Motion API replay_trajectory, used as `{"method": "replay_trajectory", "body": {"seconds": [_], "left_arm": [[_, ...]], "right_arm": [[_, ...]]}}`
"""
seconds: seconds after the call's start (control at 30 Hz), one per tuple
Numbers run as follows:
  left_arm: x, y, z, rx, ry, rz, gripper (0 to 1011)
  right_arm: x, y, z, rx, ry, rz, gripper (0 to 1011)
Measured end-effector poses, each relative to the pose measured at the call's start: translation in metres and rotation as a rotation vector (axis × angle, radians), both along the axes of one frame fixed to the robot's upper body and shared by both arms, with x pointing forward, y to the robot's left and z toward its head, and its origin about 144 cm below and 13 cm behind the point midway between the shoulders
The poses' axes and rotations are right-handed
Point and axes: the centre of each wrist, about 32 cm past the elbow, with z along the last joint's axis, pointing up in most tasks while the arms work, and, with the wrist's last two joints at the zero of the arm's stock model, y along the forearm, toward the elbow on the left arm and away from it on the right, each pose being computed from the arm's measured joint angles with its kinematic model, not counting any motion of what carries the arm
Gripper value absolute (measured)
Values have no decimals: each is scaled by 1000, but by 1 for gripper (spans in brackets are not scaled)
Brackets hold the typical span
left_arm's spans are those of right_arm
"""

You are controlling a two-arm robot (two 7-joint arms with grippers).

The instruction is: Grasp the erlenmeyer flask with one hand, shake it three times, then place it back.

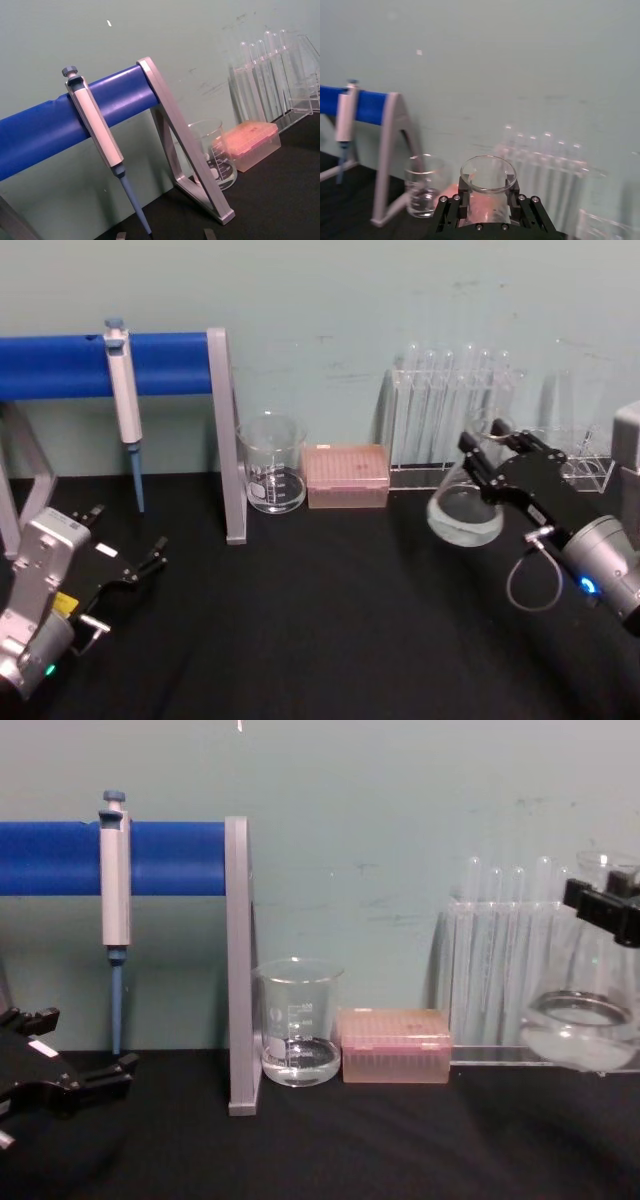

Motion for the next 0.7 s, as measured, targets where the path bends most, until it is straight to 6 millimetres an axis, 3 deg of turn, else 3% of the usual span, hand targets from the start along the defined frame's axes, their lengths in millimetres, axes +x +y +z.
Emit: {"method": "replay_trajectory", "body": {"seconds": [0.7], "left_arm": [[0,0,0,0,0,0,1001]], "right_arm": [[7,-4,1,-1,7,-49,465]]}}
